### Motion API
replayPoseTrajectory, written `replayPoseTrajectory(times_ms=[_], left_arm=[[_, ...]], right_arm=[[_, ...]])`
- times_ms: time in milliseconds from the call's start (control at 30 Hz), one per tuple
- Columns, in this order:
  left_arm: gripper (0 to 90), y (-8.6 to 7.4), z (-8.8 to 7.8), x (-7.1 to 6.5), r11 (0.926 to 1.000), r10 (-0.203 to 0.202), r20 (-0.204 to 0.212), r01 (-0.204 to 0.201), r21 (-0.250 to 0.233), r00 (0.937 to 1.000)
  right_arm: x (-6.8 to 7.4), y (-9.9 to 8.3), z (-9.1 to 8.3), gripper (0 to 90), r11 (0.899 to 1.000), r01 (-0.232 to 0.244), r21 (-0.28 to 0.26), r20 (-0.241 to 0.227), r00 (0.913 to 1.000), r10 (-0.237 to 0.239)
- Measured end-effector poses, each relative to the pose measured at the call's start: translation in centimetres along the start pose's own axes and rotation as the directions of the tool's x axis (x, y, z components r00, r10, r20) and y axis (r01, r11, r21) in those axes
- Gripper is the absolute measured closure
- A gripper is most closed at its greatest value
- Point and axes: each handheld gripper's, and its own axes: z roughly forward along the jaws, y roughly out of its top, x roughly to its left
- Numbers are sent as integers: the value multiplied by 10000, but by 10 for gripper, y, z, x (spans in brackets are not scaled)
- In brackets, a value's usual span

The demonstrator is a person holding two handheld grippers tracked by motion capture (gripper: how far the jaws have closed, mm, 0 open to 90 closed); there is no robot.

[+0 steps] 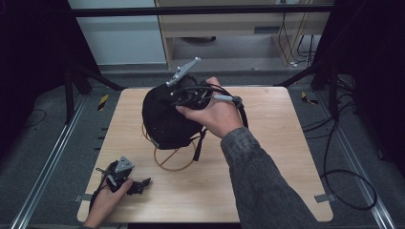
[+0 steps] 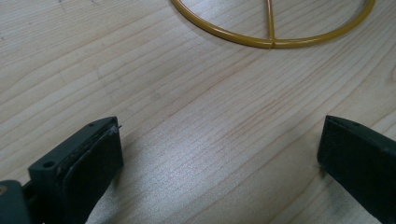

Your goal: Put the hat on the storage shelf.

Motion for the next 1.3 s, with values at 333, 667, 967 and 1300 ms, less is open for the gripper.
replayPoseTrajectory(times_ms=[333, 667, 967, 1300], left_arm=[[0, 0, 0, 0, 10000, -3, 2, 3, -1, 10000], [0, 0, 0, 0, 10000, -4, 5, 4, 1, 10000], [0, 0, 0, 0, 10000, -4, 4, 4, 2, 10000], [0, 0, 0, 0, 10000, -4, 4, 4, 2, 10000]], right_arm=[[4, 5, 16, 731, 9995, 97, 289, -138, 9999, -93], [5, 6, 29, 730, 9990, 100, 425, -260, 9996, -89], [6, 5, 38, 729, 9983, 29, 579, -342, 9994, -9], [6, 5, 41, 726, 9982, 12, 600, -381, 9993, 11]])
